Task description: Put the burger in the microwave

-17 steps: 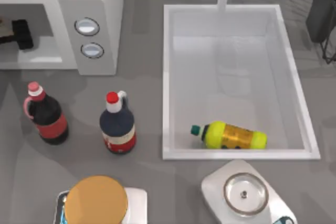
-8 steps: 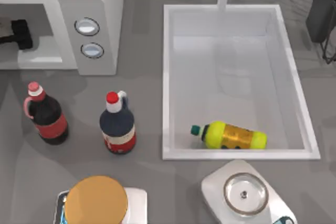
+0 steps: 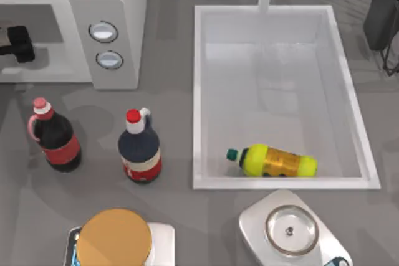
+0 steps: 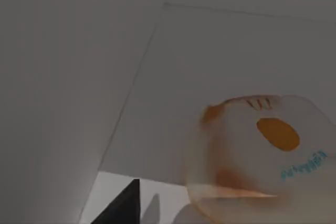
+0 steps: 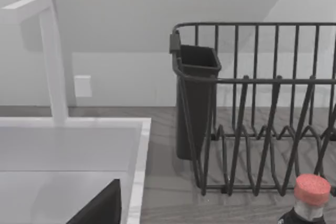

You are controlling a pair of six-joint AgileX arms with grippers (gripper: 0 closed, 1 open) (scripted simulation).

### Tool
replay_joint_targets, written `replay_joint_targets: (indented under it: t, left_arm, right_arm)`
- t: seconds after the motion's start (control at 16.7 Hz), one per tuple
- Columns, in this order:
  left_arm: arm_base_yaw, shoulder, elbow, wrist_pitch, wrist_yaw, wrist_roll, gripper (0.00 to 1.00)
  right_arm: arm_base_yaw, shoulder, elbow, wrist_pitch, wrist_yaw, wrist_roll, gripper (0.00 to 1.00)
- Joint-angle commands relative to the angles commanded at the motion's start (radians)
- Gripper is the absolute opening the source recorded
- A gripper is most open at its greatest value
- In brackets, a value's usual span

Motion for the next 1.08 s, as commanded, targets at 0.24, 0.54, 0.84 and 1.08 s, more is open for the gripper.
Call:
replay_joint_targets:
  t: [0.24,0.54,0.84,1.08]
  left_arm:
    - [0.015,-0.117,-0.198,0.108,0.032,0.017,1.00]
    - [0.049,-0.233,-0.458,0.230,0.068,0.035,1.00]
    - [0.112,-0.270,-0.643,0.300,0.093,0.047,1.00]
    - [0.151,-0.249,-0.692,0.301,0.098,0.050,1.00]
  right_arm:
    - [0.000,0.000,0.000,0.000,0.000,0.000,1.00]
    - [0.000,0.000,0.000,0.000,0.000,0.000,1.00]
    - [0.000,0.000,0.000,0.000,0.000,0.000,1.00]
    - [0.000,0.000,0.000,0.000,0.000,0.000,1.00]
